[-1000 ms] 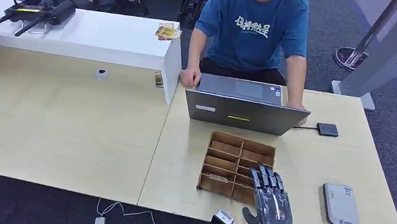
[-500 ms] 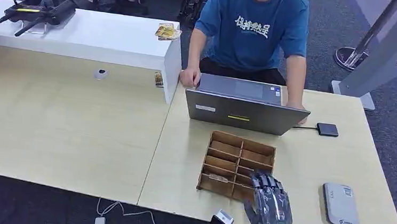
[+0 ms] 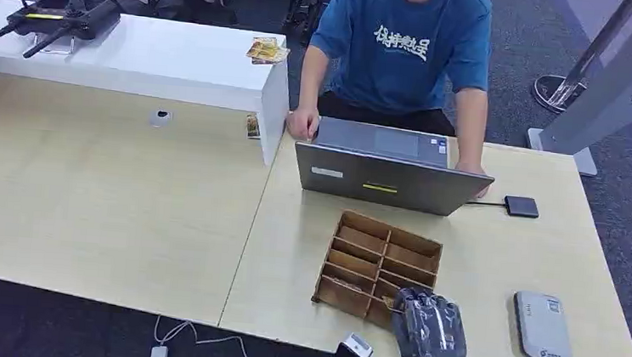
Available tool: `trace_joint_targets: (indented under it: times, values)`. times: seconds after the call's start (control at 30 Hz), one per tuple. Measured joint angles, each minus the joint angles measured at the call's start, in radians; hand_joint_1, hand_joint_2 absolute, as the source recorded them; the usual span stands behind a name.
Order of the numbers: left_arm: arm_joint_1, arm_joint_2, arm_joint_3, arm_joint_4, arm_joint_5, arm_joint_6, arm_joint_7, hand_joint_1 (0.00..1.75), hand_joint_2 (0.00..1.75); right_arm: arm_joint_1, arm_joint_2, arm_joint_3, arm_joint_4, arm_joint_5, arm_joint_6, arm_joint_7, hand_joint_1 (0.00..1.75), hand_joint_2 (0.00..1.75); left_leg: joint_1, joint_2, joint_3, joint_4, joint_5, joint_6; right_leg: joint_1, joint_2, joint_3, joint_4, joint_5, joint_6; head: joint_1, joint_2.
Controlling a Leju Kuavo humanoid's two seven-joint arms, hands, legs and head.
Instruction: Pass the card to the sensor for recognition and then transmit it.
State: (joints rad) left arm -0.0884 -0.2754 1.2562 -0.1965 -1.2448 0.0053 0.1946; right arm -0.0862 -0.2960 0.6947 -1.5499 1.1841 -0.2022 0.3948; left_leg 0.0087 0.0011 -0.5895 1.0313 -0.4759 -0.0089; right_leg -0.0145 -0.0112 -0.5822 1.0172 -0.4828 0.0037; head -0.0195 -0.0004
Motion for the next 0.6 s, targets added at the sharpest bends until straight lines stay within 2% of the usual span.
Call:
trace_joint_targets:
  times: [0.07,0.13,0.17,0.2,0.27,0.6]
  values:
    - [0.000,0.000,0.000,0.000,0.000,0.000,0.000,0.00,0.00,0.000,0.000,0.000,0.000,0.000,0.000,0.000,1.48,1.75,0.000,0.000,0.000,0.000,0.000,0.000,0.000,0.000,0.000,0.000,0.000,0.000,0.000,0.000]
    - [0.000,0.000,0.000,0.000,0.000,0.000,0.000,0.00,0.00,0.000,0.000,0.000,0.000,0.000,0.000,0.000,1.54,1.75,0.000,0.000,0.000,0.000,0.000,0.000,0.000,0.000,0.000,0.000,0.000,0.000,0.000,0.000]
    - [0.000,0.000,0.000,0.000,0.001,0.000,0.000,0.00,0.00,0.001,0.000,0.000,0.000,0.000,-0.002,0.000,1.64,1.75,0.000,0.000,0.000,0.000,0.000,0.000,0.000,0.000,0.000,0.000,0.000,0.000,0.000,0.000]
    - [0.000,0.000,0.000,0.000,0.002,0.000,0.000,0.00,0.00,0.002,0.000,0.000,-0.002,0.000,-0.003,0.000,1.64,1.75,0.000,0.000,0.000,0.000,0.000,0.000,0.000,0.000,0.000,0.000,0.000,0.000,0.000,0.000]
    - [0.000,0.000,0.000,0.000,0.002,0.000,-0.001,0.00,0.00,0.004,0.000,0.000,-0.005,0.000,-0.011,-0.001,1.75,1.75,0.000,0.000,0.000,0.000,0.000,0.000,0.000,0.000,0.000,0.000,0.000,0.000,0.000,0.000]
    - [0.000,0.000,0.000,0.000,0.003,0.002,-0.008,0.00,0.00,0.033,0.000,-0.003,-0.034,0.011,-0.092,-0.019,1.75,1.75,0.000,0.000,0.000,0.000,0.000,0.000,0.000,0.000,0.000,0.000,0.000,0.000,0.000,0.000]
